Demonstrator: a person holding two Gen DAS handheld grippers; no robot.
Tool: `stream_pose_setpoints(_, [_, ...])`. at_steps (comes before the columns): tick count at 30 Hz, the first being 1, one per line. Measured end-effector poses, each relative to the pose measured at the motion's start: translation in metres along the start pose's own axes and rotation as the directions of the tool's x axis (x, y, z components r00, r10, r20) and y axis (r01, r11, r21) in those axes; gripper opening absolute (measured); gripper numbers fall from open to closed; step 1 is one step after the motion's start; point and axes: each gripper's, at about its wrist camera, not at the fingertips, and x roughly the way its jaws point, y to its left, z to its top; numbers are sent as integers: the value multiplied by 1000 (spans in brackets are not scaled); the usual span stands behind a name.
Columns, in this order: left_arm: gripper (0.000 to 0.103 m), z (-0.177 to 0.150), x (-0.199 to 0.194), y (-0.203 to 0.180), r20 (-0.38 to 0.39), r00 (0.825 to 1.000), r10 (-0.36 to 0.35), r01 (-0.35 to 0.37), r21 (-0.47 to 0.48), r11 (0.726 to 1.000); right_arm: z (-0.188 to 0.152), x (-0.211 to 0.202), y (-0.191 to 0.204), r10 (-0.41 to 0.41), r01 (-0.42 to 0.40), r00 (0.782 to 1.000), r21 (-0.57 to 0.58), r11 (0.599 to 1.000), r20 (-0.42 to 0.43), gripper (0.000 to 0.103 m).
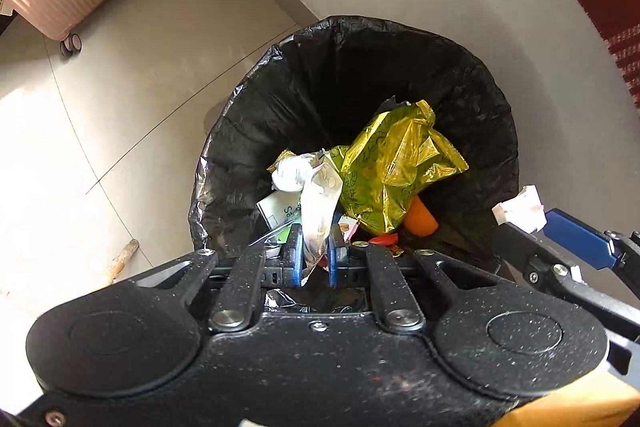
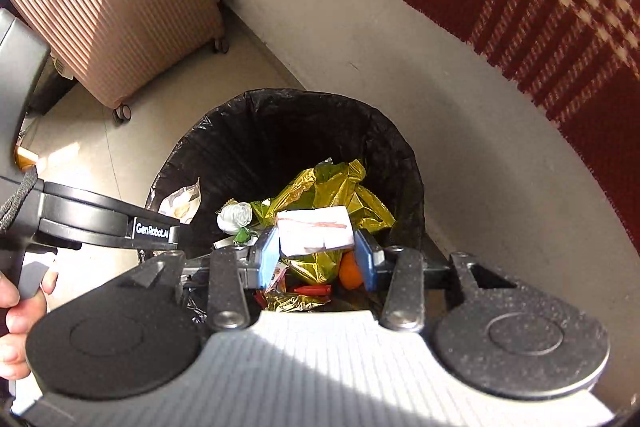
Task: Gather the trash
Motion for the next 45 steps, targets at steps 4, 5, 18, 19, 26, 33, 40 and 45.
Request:
stream_pose_setpoints(4, [19,0,0,0,2,1000,12,-12,8,1000,1,-3,-3,1,-1,1000,14,1000,13,60])
stream_pose_setpoints(5, [23,1,1,1,1,1000,18,-18,10,1000,1,-2,-3,0,0,1000,17,1000,17,60])
stream_pose_setpoints(18, [56,3,-1,7,-9,999,43,-43,-7,999,3,-5,-2,-12,12,1000,11,1000,25,75])
stream_pose_setpoints(19, [58,2,-1,6,-9,999,43,-43,-7,999,3,-5,-2,-12,12,1000,10,1000,25,75])
stream_pose_setpoints(26, [62,2,0,2,-13,999,49,-49,3,999,6,-5,-2,-14,14,1000,8,1000,25,79])
stream_pose_setpoints(33, [62,3,0,-1,-14,999,52,-52,14,999,6,-4,-7,-14,13,1000,22,1000,15,83])
stream_pose_setpoints(40, [67,5,0,-4,-14,998,61,-61,17,998,6,-4,-13,-13,12,1000,30,999,12,84])
stream_pose_setpoints(45, [70,5,1,-4,-17,998,58,-58,12,998,6,-3,-14,-11,11,1000,36,999,10,84])
